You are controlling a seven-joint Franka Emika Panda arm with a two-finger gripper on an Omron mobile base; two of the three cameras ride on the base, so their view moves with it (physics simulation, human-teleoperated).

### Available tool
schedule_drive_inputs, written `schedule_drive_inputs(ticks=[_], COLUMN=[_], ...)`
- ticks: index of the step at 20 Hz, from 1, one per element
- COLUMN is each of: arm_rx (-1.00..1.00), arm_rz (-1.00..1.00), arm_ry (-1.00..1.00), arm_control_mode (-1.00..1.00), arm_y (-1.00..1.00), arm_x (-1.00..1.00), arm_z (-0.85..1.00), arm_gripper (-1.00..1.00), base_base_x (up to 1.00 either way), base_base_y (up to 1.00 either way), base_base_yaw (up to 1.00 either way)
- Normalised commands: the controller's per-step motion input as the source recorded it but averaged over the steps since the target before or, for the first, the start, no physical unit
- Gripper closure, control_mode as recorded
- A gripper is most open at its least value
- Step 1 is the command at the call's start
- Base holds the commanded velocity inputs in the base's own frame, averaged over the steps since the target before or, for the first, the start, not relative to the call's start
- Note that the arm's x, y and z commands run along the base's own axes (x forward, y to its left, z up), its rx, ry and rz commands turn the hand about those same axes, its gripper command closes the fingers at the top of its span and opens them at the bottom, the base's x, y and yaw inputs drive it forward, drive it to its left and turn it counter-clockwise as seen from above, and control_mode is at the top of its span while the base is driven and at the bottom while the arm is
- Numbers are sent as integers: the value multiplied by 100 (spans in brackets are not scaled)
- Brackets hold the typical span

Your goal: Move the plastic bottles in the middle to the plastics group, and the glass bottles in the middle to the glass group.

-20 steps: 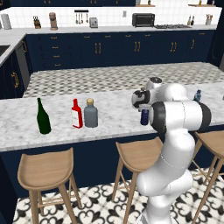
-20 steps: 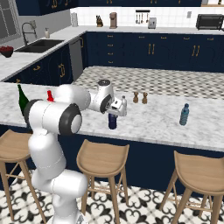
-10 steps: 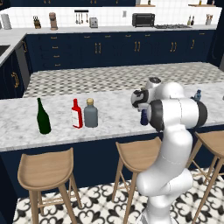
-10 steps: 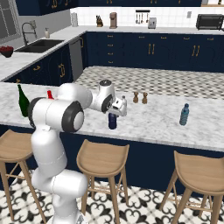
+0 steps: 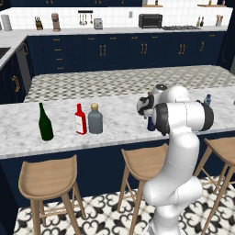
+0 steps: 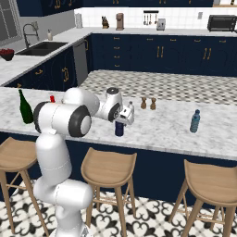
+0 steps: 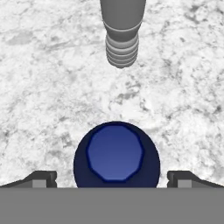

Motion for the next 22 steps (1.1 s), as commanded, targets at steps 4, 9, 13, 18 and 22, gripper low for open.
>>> schedule_drive_inputs(ticks=[4, 9, 13, 18, 22], arm_rx=[0, 0, 0, 0, 0], arm_rz=[0, 0, 0, 0, 0], arm_ry=[0, 0, 0, -5, -14], arm_control_mode=[-100, -100, -100, -100, -100], arm_y=[0, 0, 0, 0, -12], arm_x=[0, 0, 0, -18, -37], arm_z=[-3, 0, 0, 7, 80], arm_gripper=[-100, 100, 100, 100, 100], base_base_x=[0, 0, 0, 0, 0], base_base_y=[0, 0, 0, 0, 0], base_base_yaw=[0, 0, 0, 0, 0])
